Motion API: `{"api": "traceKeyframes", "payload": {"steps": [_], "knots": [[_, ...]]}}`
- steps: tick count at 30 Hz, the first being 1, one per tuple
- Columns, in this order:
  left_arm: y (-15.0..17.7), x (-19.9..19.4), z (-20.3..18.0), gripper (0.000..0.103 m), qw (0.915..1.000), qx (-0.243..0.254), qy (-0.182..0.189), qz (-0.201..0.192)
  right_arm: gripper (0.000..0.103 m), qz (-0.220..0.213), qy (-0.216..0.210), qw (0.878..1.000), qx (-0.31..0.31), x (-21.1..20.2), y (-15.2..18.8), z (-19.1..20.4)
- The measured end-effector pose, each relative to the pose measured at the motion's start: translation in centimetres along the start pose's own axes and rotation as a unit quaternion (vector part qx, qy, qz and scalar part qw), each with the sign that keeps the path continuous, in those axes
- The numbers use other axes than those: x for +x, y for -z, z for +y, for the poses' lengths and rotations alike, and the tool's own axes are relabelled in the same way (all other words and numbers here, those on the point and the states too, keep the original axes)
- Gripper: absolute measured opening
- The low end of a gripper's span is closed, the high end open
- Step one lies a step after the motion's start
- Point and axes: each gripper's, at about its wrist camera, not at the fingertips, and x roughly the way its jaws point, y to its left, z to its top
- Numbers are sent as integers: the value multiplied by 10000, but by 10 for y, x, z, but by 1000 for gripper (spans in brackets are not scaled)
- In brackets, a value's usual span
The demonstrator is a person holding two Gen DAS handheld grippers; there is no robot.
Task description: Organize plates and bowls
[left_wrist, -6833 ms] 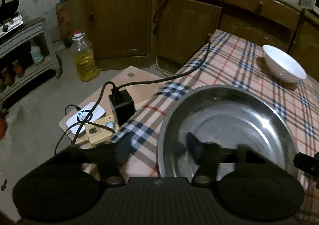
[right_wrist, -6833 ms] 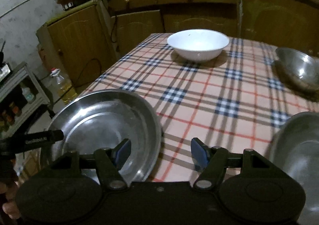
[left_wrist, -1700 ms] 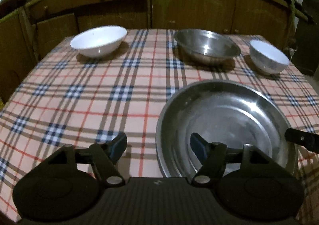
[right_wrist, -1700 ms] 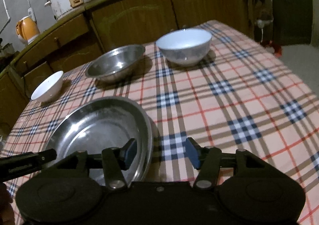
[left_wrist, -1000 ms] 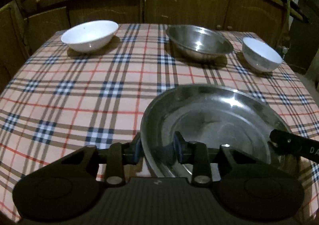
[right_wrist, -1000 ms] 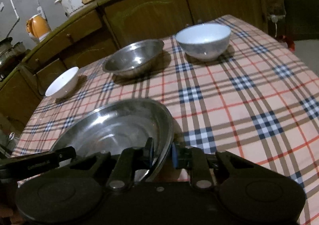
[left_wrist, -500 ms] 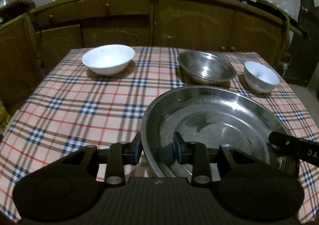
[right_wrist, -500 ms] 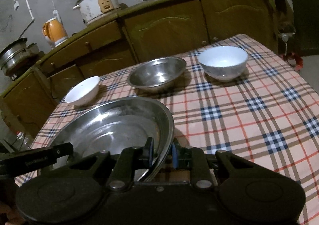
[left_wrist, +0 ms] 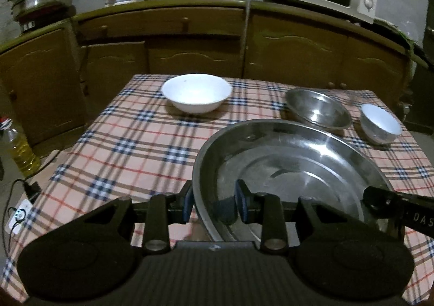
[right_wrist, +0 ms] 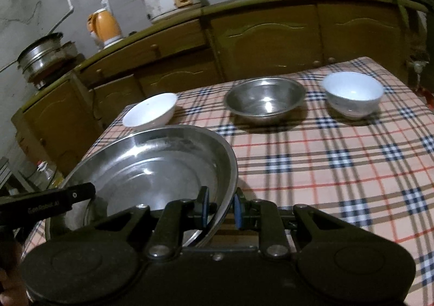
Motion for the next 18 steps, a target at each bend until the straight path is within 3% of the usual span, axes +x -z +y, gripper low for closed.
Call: {"api": "traceKeyframes", "payload": {"steps": [18], "knots": [[7, 13, 77, 32, 9982, -353, -466, 100, 25, 336, -368, 9982, -344, 51, 14, 74]]}}
